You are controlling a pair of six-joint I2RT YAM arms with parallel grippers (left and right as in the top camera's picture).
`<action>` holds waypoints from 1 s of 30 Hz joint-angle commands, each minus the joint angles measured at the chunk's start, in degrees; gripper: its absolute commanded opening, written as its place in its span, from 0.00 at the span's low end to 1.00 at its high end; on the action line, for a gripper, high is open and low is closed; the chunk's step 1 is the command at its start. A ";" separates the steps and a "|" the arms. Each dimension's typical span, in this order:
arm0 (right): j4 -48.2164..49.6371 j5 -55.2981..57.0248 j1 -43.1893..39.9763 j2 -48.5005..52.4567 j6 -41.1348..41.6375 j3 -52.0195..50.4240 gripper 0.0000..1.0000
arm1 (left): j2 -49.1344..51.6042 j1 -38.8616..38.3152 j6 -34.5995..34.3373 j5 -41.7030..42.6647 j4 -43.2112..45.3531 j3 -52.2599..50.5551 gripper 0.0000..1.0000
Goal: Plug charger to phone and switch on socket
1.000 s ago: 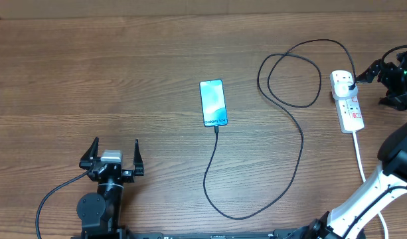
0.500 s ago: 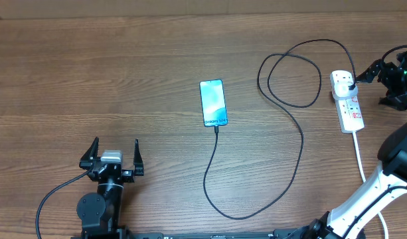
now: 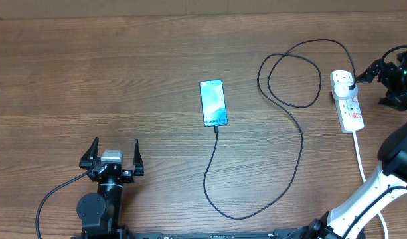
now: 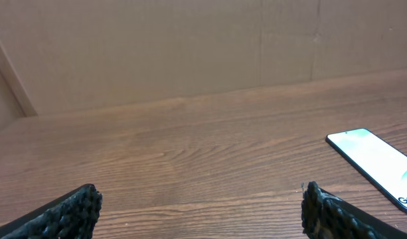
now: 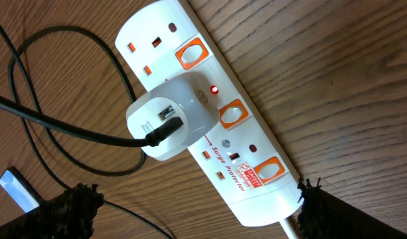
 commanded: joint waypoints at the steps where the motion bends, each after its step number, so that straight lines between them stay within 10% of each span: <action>1: 0.07 0.00 0.20 0.33 0.15 1.73 1.00 | -0.63 0.26 1.25 -0.81 -0.22 -0.20 1.00; 30: 10.73 -5.64 3.15 -5.95 0.15 -0.39 1.00 | -0.59 0.26 1.25 -0.81 -0.20 -0.20 1.00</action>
